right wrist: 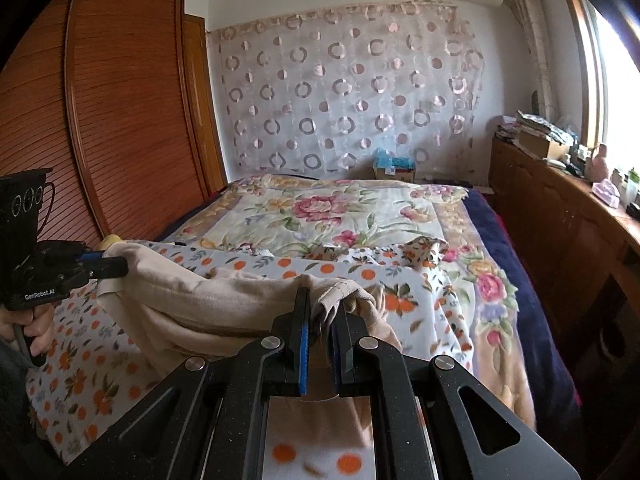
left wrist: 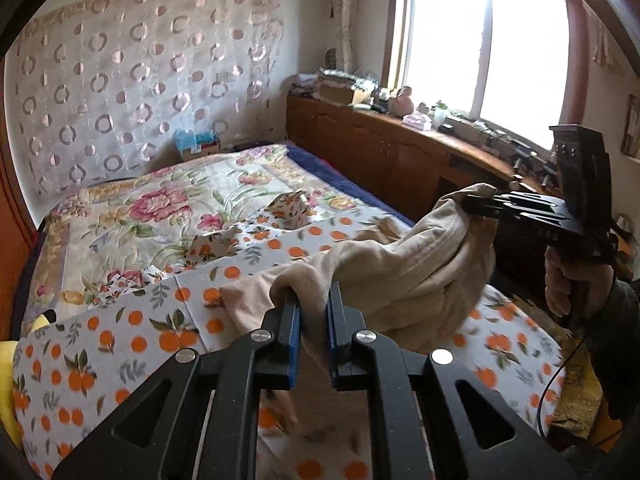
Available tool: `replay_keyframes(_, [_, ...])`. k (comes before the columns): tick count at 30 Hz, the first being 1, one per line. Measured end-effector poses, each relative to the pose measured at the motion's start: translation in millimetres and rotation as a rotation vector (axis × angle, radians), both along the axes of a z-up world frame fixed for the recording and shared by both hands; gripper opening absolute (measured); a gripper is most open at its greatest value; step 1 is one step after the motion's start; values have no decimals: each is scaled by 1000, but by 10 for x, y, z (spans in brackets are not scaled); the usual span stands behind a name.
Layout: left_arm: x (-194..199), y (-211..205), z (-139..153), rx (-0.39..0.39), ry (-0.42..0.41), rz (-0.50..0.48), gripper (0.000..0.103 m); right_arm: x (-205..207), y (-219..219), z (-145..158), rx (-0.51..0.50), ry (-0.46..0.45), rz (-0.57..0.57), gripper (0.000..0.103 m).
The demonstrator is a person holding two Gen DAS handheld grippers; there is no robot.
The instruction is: Fold small clothes
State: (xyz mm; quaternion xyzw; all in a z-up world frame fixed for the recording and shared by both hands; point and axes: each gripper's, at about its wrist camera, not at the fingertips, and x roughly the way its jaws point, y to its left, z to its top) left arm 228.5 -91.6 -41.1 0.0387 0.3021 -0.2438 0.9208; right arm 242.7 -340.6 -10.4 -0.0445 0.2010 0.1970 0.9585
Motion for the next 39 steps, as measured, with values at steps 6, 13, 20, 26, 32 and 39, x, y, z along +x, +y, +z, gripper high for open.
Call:
replay_keyframes(6, [507,39,-271,28,78,19,12,495,56,-123,-18,60,6,8])
replay_keyframes(13, [703,-20,-493,67,132,21,14,904,171,-274,-57,137,-3,8])
replay_keyframes(20, [613,97,-420,50,122,9,54,888,162,-85,-80,146,-24,23])
replay_keyframes(26, [432,191,-533,68,146,-2,65,597,22,34,-105,100,-70,43])
replay_keyframes(32, [456,90,-726,120,186,-33,65,471,-28,-113,-174,149,-64,46])
replay_keyframes(39, [811,-53,-770,114,210,-69,66,785,134,-56,-170,194,28,46])
